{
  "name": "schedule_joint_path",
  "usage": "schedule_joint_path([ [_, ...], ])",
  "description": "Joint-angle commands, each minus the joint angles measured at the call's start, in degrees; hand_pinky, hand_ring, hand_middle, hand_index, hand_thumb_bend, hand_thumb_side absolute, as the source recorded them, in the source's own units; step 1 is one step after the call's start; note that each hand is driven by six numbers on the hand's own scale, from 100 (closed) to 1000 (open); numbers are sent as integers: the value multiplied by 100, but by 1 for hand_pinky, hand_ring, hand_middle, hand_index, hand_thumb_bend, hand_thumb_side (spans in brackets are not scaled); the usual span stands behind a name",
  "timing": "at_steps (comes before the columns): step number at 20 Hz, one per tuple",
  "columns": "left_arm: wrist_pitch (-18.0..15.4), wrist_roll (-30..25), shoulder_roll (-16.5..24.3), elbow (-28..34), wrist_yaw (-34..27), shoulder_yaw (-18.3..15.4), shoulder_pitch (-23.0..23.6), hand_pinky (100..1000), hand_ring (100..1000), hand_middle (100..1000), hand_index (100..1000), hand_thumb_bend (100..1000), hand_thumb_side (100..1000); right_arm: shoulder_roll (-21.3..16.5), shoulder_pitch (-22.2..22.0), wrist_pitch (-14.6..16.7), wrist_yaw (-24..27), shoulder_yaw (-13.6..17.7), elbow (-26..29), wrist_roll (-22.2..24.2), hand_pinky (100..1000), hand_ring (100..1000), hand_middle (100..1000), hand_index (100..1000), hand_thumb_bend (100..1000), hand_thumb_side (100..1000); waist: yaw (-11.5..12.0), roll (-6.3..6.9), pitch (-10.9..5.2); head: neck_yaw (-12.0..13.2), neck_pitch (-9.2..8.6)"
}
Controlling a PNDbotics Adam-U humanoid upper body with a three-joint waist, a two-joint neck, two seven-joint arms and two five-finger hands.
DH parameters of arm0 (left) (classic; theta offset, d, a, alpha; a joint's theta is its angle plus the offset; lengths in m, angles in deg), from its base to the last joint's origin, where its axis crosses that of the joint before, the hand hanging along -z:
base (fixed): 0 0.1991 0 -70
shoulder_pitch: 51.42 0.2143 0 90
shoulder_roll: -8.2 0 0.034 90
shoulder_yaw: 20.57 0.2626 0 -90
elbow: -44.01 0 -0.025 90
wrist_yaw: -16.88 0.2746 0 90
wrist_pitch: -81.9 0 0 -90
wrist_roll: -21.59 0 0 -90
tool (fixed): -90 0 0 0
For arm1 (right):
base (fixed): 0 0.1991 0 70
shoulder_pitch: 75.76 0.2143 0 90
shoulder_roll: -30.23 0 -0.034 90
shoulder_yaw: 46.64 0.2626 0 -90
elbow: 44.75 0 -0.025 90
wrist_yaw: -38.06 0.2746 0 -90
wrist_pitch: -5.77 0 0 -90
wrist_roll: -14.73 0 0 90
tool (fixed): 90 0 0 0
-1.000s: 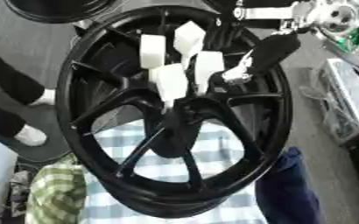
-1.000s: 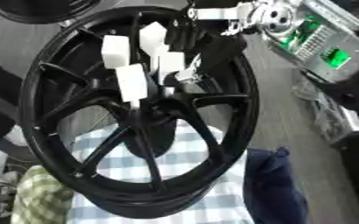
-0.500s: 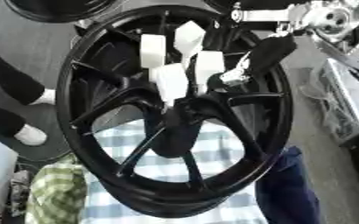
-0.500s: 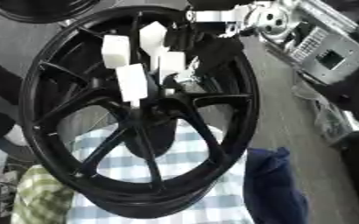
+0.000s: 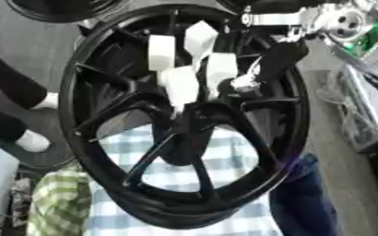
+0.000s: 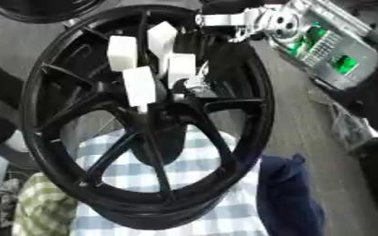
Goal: Pull the pin out of the wheel hub.
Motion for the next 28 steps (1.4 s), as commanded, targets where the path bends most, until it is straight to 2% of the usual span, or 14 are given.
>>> schedule_joint_path([
  [1, -8, -30, 168, 122, -2, -1, -47, 806, 756, 678, 703, 154, 926, -48, 77, -20, -46, 52, -44, -15, 807, 715, 632, 774, 460, 417, 10, 13, -69, -17, 33],
  [9, -4, -28, 169, 118, -12, -3, -53, 808, 757, 679, 703, 154, 928, 39, 69, -48, -5, 72, -188, -99, 803, 692, 603, 746, 397, 387, 45, 10, -31, -19, 33],
  [13, -5, -35, 169, 118, -13, -1, -58, 808, 757, 679, 703, 155, 928, 75, 70, -46, 55, 85, -292, -176, 802, 673, 577, 721, 352, 322, 54, 11, -22, -25, 33],
  [18, -7, -31, 168, 117, -16, -6, -60, 809, 757, 678, 701, 155, 928, 113, 69, -73, 143, 85, -366, -246, 799, 640, 535, 681, 323, 169, 69, 13, -19, -36, 33],
  [20, -7, -26, 169, 116, -18, -10, -57, 809, 757, 677, 701, 155, 928, 119, 75, -93, 201, 86, -368, -265, 798, 625, 520, 667, 312, 134, 66, 10, -21, -40, 33],
  [28, -1, -20, 165, 113, -16, -16, -41, 810, 757, 676, 699, 156, 928, 104, 63, -301, 591, 164, -315, -549, 798, 581, 457, 596, 216, 100, 53, 5, -35, -49, 33],
])
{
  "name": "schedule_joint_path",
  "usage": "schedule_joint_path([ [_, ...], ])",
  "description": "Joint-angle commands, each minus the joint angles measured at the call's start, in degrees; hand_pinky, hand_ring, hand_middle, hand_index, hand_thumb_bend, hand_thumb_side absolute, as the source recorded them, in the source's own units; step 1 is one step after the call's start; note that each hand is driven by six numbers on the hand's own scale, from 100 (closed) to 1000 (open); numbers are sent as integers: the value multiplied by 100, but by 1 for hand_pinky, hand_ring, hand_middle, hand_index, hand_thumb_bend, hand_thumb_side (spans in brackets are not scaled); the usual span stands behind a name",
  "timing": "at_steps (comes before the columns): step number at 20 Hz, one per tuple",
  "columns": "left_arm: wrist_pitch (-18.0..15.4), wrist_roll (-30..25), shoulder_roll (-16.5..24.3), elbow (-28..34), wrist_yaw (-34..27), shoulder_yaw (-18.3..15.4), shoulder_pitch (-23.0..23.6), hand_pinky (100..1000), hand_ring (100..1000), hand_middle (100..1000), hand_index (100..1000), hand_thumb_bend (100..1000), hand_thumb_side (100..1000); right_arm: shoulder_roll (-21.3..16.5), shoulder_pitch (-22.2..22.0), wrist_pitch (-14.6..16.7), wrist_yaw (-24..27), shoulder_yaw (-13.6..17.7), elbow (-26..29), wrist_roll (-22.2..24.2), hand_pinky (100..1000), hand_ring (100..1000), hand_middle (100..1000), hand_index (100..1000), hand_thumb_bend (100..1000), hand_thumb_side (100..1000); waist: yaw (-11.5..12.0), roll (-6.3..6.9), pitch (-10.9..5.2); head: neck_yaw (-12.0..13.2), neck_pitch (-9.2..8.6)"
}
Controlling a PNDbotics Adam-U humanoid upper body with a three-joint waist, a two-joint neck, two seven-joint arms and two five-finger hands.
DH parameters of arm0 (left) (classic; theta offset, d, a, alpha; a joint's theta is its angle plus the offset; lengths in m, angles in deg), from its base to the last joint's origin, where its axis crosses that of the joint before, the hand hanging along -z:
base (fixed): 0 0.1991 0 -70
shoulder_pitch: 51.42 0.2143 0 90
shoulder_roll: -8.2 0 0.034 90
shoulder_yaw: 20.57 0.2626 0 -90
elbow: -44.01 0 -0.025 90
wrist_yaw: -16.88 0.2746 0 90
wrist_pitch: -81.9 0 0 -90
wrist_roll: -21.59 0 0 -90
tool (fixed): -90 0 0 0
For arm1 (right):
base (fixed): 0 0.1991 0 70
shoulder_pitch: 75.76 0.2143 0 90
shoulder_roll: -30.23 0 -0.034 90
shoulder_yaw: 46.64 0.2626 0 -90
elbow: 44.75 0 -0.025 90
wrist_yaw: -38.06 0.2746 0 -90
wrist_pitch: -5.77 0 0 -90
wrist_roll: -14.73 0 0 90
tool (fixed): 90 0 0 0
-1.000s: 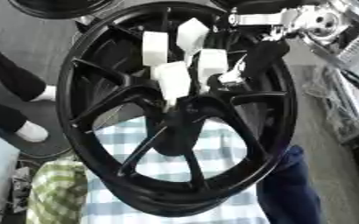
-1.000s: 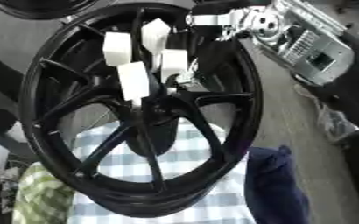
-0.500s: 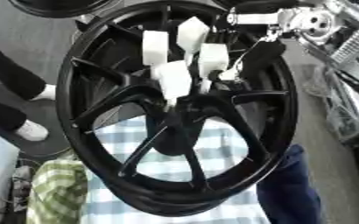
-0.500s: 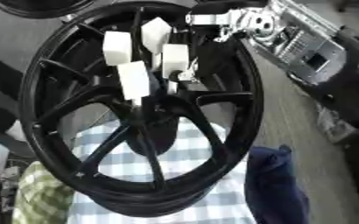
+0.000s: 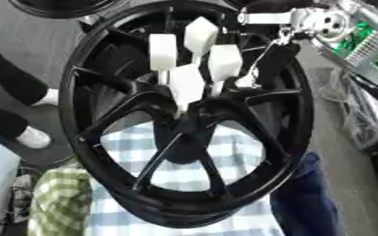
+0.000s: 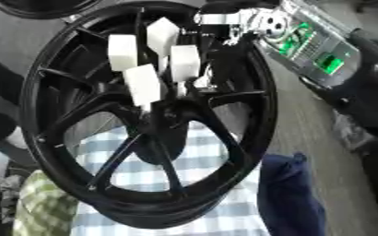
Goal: Pull the pin out of the wheel hub.
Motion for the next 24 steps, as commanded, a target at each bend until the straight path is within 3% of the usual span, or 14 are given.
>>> schedule_joint_path([
  [1, -8, -6, 165, 112, 10, -29, -37, 810, 758, 676, 699, 156, 928, -112, 61, -78, 213, 188, 99, -181, 799, 578, 453, 591, 215, 100, -18, 10, -96, -6, 33],
  [14, -12, -19, 180, 98, 21, -35, -19, 813, 759, 675, 697, 155, 928, -502, -106, -337, 986, 684, 642, -566, 810, 541, 402, 541, 217, 100, -67, 26, -125, -1, 33],
  [17, -13, -16, 182, 97, 23, -42, -12, 813, 759, 675, 697, 155, 928, -747, -274, -317, 1192, 1001, 851, -771, 809, 536, 400, 540, 206, 100, -83, 26, -126, 7, 33],
  [20, -17, -5, 185, 102, 25, -55, -12, 814, 759, 676, 698, 155, 927, -1084, -639, -266, 1479, 1515, 1106, -1109, 815, 534, 399, 540, 182, 100, -102, 34, -115, 29, 33],
  [24, -27, 28, 190, 107, 25, -87, -24, 814, 759, 676, 698, 154, 926, -1641, -1600, -156, 1921, 2475, 1390, -1941, 820, 532, 399, 541, 159, 100, -137, 62, -82, 89, 11],
])
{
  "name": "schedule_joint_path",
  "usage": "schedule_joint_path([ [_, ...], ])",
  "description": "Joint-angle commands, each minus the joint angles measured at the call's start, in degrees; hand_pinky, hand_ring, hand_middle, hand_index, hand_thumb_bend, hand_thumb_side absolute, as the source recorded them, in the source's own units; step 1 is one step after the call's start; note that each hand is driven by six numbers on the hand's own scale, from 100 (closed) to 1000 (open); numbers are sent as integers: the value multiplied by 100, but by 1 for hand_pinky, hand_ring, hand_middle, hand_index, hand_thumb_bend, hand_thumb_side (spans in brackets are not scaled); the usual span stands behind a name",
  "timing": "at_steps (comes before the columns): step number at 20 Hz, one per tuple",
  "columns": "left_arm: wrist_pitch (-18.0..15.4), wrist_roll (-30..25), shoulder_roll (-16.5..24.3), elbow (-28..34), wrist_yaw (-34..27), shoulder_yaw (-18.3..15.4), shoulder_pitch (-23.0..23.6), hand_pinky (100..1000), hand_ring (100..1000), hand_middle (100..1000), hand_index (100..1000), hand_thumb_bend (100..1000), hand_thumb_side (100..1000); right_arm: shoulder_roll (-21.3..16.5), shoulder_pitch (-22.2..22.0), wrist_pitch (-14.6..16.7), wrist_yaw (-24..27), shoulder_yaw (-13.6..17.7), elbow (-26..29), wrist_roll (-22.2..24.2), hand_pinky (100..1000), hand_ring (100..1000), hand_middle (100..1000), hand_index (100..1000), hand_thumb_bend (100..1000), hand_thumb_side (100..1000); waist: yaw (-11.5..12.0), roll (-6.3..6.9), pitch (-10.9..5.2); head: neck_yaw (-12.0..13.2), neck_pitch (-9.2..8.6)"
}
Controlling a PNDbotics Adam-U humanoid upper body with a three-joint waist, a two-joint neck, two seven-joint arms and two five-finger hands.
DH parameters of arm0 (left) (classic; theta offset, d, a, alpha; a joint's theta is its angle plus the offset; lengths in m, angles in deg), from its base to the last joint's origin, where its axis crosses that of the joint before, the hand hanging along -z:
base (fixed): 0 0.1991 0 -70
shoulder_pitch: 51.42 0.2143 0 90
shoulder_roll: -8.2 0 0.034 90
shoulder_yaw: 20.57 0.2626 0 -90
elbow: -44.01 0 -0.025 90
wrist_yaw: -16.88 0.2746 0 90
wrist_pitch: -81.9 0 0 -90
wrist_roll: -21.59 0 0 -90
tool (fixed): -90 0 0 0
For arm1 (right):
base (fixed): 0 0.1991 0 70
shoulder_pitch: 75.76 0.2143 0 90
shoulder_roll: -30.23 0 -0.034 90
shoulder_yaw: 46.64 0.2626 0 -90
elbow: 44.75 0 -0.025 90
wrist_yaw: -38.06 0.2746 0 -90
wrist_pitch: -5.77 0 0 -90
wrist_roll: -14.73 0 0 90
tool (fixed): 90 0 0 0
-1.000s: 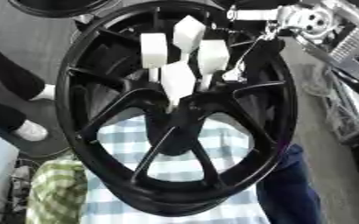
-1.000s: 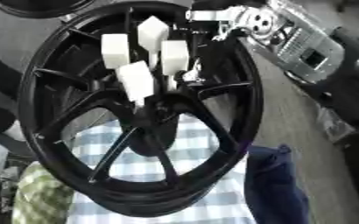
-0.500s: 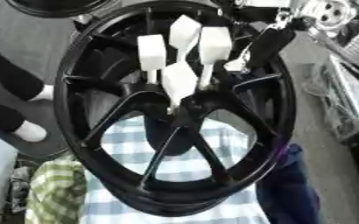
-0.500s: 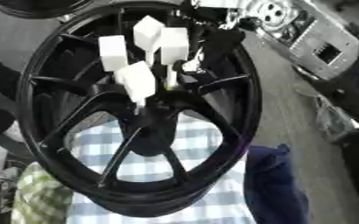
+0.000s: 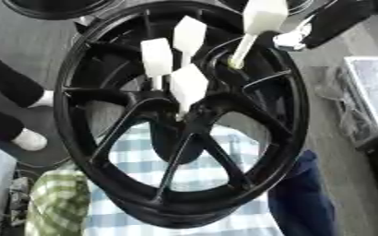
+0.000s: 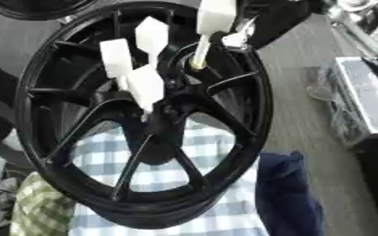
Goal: Pull the pin out of the wheel hub.
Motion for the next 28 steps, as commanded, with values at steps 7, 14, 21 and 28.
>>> schedule_joint_path([
  [7, -38, 97, 197, 113, 29, -143, -39, 814, 758, 676, 698, 152, 924, -851, -2441, 459, 392, 2294, -304, -1896, 818, 537, 409, 550, 188, 100, -167, 80, -48, 223, -44],
  [14, -49, 152, 212, 111, 37, -193, -13, 814, 758, 676, 698, 152, 922, -356, -3559, 1373, -861, 3350, -1695, -1803, 820, 625, 507, 653, 329, 100, -297, 108, -63, 346, -65],
  [21, -51, 166, 205, 114, 33, -204, -9, 814, 758, 676, 698, 152, 923, 47, -3675, 2231, -2074, 3730, -2315, -1292, 915, 863, 808, 925, 293, 533, -299, 125, -59, 370, -67],
  [28, -58, 164, 195, 114, 22, -201, -16, 814, 757, 676, 698, 153, 922, 220, -3506, 2252, -1792, 3808, -2271, -1591, 905, 832, 783, 903, 283, 437, -282, 141, -65, 368, -67],
])
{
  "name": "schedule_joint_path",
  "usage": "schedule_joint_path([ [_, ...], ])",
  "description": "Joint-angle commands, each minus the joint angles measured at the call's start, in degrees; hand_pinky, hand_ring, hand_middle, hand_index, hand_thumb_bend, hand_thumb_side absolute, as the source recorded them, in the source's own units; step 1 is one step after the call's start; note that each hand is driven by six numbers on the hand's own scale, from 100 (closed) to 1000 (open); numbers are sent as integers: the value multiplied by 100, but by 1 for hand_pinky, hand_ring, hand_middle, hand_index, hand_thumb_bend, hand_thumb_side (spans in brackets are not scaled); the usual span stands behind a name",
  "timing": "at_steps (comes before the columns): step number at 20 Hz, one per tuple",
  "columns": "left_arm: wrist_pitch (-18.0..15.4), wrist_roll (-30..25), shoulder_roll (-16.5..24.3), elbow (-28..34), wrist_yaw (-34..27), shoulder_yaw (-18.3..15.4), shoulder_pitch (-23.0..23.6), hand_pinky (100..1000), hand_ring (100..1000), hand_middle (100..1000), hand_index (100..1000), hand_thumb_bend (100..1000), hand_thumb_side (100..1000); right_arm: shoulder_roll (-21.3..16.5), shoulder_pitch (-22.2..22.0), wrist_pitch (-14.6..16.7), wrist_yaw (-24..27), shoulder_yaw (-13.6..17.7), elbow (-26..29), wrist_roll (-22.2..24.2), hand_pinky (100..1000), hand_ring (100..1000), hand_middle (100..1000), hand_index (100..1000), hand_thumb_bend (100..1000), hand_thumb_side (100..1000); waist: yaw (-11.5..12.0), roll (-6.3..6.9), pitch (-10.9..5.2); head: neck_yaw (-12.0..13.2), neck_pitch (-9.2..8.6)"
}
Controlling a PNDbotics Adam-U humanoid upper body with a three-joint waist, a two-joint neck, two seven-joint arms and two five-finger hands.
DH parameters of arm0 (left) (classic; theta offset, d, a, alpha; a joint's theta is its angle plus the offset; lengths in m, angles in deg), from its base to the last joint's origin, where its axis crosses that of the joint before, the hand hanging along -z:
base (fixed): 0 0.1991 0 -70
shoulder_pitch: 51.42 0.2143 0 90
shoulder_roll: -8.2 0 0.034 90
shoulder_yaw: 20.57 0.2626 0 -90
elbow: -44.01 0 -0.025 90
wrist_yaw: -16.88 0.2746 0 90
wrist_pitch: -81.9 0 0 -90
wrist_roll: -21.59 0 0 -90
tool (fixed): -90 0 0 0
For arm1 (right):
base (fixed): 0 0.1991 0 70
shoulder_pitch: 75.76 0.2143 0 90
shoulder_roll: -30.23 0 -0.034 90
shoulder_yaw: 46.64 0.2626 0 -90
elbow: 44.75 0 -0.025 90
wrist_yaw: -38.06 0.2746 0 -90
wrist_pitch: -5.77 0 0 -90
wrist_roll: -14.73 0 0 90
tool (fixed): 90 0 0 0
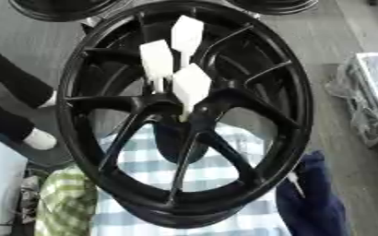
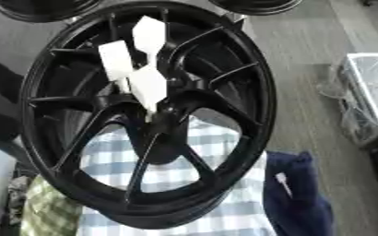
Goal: Pull the pin out of the wheel hub.
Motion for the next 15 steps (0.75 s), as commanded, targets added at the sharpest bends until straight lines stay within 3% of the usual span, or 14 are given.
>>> schedule_joint_path([
  [1, -15, 12, 147, 114, 21, -45, -51, 814, 757, 677, 698, 153, 921, -102, 138, -37, 312, 111, 114, -194, 902, 814, 764, 889, 209, 405, 8, -1, -98, 16, -54],
  [3, -17, 7, 138, 119, 21, -39, -59, 814, 757, 677, 698, 152, 920, -39, 256, -108, 912, 48, 277, -432, 902, 787, 738, 865, 100, 350, 24, 1, -101, 14, -56],
  [4, -17, 1, 130, 122, 21, -31, -66, 814, 757, 677, 698, 152, 920, 11, 360, -115, 1308, -18, 414, -575, 905, 774, 725, 854, 100, 352, 38, 6, -105, 4, -56],
  [7, -17, -22, 112, 128, 24, -6, -95, 813, 757, 678, 698, 150, 917, 187, 687, -69, 2424, -320, 897, -968, 916, 766, 715, 845, 100, 473, 91, 21, -111, -28, -64],
  [10, -24, -42, 91, 137, 31, 17, -134, 813, 757, 678, 698, 148, 914, 497, 1102, -14, 2980, -703, 1311, -994, 924, 772, 725, 853, 100, 570, 161, 42, -115, -60, -76],
  [11, -26, -49, 79, 141, 36, 27, -148, 813, 757, 678, 698, 148, 913, 646, 1247, 1, 3099, -817, 1395, -947, 924, 770, 723, 853, 100, 565, 186, 51, -113, -71, -81],
  [12, -28, -57, 68, 146, 41, 37, -161, 813, 757, 678, 698, 148, 913, 799, 1376, 3, 3197, -913, 1440, -905, 922, 763, 716, 849, 100, 476, 210, 58, -112, -83, -85],
  [13, -30, -62, 61, 150, 47, 42, -169, 813, 757, 678, 698, 148, 913, 940, 1480, -1, 3263, -981, 1459, -874, 921, 757, 712, 846, 100, 157, 228, 62, -110, -94, -87],
  [14, -31, -65, 50, 154, 52, 45, -177, 813, 757, 678, 698, 148, 912, 1108, 1577, -11, 3300, -1026, 1461, -855, 923, 755, 709, 845, 100, 400, 249, 69, -108, -110, -89],
  [15, -32, -66, 37, 158, 53, 47, -185, 813, 757, 678, 698, 148, 912, 1283, 1660, -33, 3288, -1059, 1454, -831, 924, 755, 709, 845, 100, 402, 269, 74, -105, -123, -92],
])
